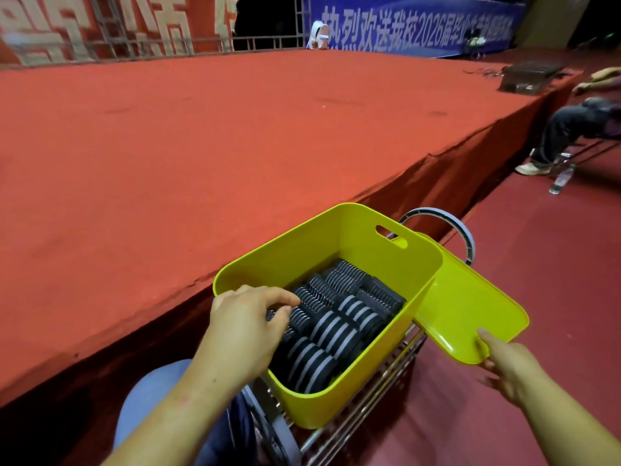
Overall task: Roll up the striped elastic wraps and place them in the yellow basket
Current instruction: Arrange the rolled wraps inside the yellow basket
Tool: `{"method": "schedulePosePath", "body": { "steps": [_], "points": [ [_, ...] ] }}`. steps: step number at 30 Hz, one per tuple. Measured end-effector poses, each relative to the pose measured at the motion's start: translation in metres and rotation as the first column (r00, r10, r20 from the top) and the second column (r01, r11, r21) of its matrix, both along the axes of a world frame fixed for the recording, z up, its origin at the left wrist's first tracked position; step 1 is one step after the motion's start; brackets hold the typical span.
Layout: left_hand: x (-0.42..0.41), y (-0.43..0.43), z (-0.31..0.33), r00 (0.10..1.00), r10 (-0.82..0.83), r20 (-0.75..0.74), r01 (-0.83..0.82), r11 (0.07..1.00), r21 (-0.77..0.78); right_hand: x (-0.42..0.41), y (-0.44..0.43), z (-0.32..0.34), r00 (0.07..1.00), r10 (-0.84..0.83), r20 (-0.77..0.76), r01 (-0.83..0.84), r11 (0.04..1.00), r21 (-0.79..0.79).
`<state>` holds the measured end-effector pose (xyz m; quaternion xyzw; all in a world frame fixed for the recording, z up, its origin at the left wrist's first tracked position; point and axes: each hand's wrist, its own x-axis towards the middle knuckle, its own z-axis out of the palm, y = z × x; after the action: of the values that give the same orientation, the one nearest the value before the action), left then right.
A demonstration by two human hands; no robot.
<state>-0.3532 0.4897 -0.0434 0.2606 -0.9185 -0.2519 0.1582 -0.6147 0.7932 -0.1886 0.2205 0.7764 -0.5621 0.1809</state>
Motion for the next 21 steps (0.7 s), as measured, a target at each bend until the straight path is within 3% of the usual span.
{"method": "schedulePosePath", "body": {
  "steps": [4,12,21],
  "points": [
    [-0.001,-0.002,-0.003,1.000,0.008,0.014,-0.008,1.000,0.015,-0.012,-0.005,-0.002,0.990,-0.133,-0.049,0.129,0.989,-0.074],
    [0.001,-0.005,-0.008,1.000,0.008,0.022,-0.008,0.999,0.034,-0.026,-0.022,0.032,0.942,-0.155,-0.299,0.089,0.971,-0.221],
    [0.005,-0.004,-0.006,1.000,-0.005,-0.007,0.005,0.999,0.048,-0.029,-0.061,0.082,0.797,-0.052,-0.602,0.039,0.999,-0.035]
  ]
}}
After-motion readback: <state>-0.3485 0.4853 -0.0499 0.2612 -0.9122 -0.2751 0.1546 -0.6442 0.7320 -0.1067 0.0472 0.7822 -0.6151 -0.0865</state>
